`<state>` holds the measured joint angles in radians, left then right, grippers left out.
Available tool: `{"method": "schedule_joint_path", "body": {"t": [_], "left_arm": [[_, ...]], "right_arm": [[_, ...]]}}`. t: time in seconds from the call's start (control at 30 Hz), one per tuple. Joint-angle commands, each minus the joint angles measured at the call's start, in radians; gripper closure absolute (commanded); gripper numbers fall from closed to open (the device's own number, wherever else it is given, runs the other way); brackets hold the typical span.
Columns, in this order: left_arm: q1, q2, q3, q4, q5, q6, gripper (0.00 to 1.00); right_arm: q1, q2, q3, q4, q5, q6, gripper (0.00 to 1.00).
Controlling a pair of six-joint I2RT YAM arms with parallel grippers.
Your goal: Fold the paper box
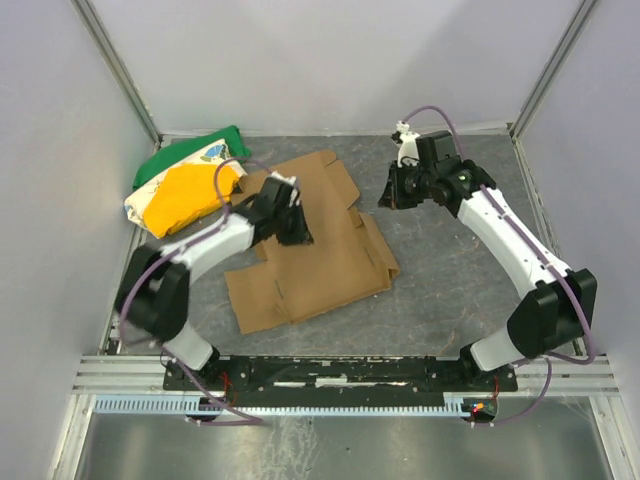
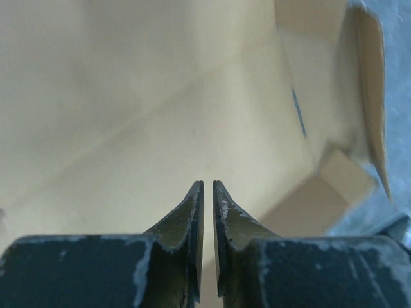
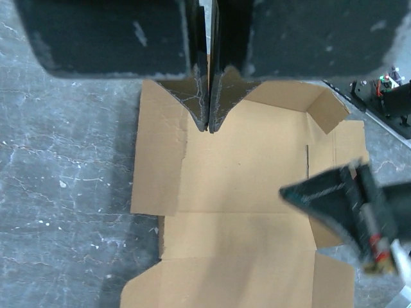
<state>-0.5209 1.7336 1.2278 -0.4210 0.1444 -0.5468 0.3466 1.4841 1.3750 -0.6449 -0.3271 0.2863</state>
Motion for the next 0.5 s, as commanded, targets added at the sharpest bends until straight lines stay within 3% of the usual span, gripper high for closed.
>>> {"method": "schedule_joint_path", "body": {"t": [0.0,0.1,0.13,0.17,0.2,0.23,0.27,0.3,0.37,0.47], "left_arm": [[-0.006,-0.279,-0.299,0.354,0.142,-0.192,0.85],[-0.025,-0.35,-0.397,0.325,0.113,-0.212,0.85],[-0.026,-0.367,-0.412,0.303,0.095,-0.205,0.84],[-0.026,-0.387,-0.419,0.269,0.064,-0.199,0.84],[-0.026,-0.413,-0.426,0.245,0.034,-0.193,0.84],[-0.026,-0.443,-0.434,0.221,0.005,-0.191,0.83],[-0.025,-0.475,-0.438,0.202,-0.028,-0.194,0.81],[-0.026,-0.521,-0.437,0.175,-0.062,-0.2,0.8],[-0.026,-0.576,-0.422,0.089,-0.163,-0.217,0.78],[-0.026,-0.627,-0.392,-0.073,-0.317,-0.256,0.72]], "right_arm": [[0.043,0.039,0.082,-0.075,0.052,0.007,0.98],[0.101,0.064,0.102,-0.111,0.084,0.008,0.98],[0.122,0.082,0.113,-0.136,0.103,0.001,0.95],[0.14,0.094,0.116,-0.154,0.155,0.002,0.86],[0.152,0.096,0.109,-0.156,0.21,0.011,0.73],[0.157,0.09,0.091,-0.148,0.261,0.026,0.41],[0.162,0.08,0.073,-0.14,0.3,0.036,0.23],[0.167,0.064,0.055,-0.132,0.34,0.042,0.11],[0.184,0.063,0.058,-0.153,0.403,0.038,0.04],[0.208,0.098,0.088,-0.216,0.469,0.006,0.02]]}}
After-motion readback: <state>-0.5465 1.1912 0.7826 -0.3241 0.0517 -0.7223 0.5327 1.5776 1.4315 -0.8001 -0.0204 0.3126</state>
